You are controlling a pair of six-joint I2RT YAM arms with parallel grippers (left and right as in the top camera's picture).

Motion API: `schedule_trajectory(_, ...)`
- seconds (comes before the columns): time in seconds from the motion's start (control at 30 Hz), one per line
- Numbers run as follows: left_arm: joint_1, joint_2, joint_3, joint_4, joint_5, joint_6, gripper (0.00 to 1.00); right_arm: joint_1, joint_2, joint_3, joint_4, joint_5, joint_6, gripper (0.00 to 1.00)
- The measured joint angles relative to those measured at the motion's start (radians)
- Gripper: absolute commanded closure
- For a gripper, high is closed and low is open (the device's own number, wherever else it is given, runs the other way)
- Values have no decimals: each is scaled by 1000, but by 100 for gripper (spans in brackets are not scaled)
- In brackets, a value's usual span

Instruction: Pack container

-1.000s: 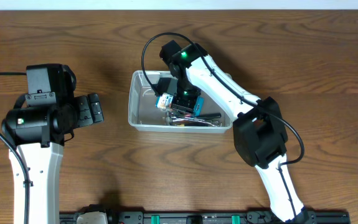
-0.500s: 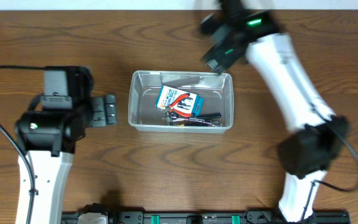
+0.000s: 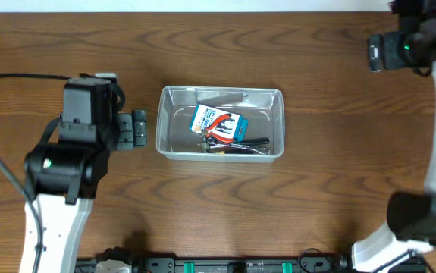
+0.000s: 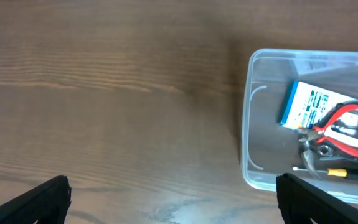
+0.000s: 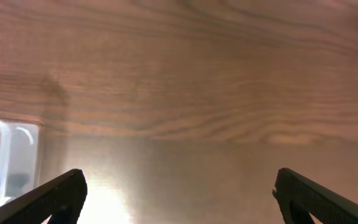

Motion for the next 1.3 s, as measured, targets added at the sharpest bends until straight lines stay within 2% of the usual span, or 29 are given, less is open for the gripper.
schedule_trajectory(0.2, 0, -246, -120, 67, -8, -13, 2, -3, -311, -162, 38, 5, 6, 1)
schedule_trajectory(0.37, 0, -516, -316, 148, -13, -16, 2, 0, -592, -503, 129, 4, 18, 1)
schedule_trajectory(0.5, 0, -705, -442, 139, -34, -13, 2, 40, -790, -839, 212, 5, 62, 1)
schedule_trajectory(0.6, 0, -838, -507, 128, -51, 32, 2, 92, -939, -1026, 255, 13, 101, 1)
schedule_trajectory(0.77, 0, -915, -571, 119, -65, 84, 2, 142, -1186, -1253, 480, 72, 186, 1)
schedule_trajectory(0.87, 0, -909, -593, 107, -68, 98, 2, 142, -1238, -1349, 574, 132, 220, 1)
schedule_trajectory(1.0, 0, -909, -596, 76, -68, 111, 2, 142, -1225, -1442, 598, 156, 240, 1)
schedule_trajectory(1.3, 0, -909, -596, 54, -68, 113, 2, 142, -1211, -1466, 583, 161, 251, 1)
